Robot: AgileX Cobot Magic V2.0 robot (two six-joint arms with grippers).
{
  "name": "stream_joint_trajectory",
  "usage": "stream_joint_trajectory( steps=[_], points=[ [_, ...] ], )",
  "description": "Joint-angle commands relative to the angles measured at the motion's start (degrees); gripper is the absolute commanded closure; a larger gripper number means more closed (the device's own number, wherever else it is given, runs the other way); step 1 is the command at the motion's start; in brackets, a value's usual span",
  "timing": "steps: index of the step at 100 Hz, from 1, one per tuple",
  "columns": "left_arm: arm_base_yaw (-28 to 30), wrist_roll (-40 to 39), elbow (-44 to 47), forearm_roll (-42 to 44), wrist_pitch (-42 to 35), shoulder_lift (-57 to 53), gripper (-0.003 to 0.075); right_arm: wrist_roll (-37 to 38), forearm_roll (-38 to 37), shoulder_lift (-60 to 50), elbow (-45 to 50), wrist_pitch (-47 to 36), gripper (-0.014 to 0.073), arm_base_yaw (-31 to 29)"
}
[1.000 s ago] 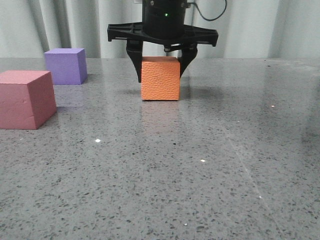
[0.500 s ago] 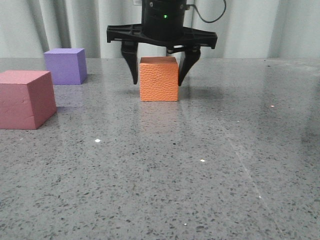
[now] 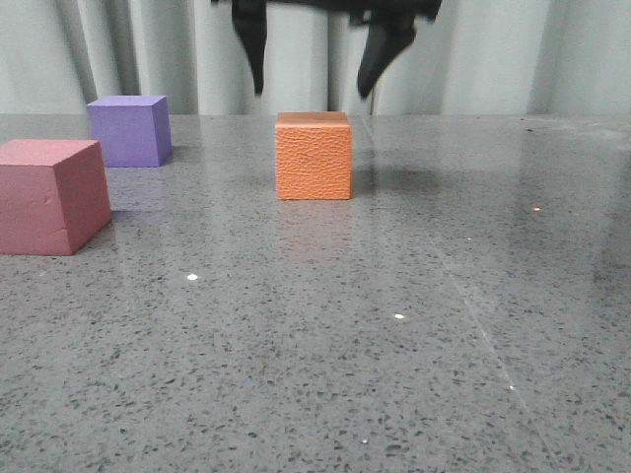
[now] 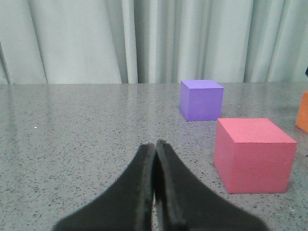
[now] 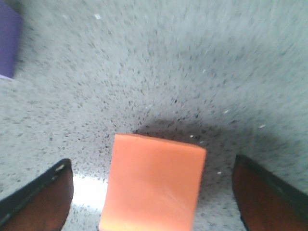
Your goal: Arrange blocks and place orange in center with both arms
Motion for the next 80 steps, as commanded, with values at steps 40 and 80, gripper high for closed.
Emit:
stream_joint_trajectory(
  steps=[40,80],
  points=[
    [0.19,-0.57,3.04,-0.32,-4.31,-1.8,0.0739,-4.25,-13.96,-22.04,10.68,-2.16,-0.0061,-2.85],
    [0.19,-0.57,3.04,-0.32,-4.31,-1.8,0.0739,-4.25,-13.91,-45.09,42.65,-11.98,-0.0061,-15.56]
  ],
)
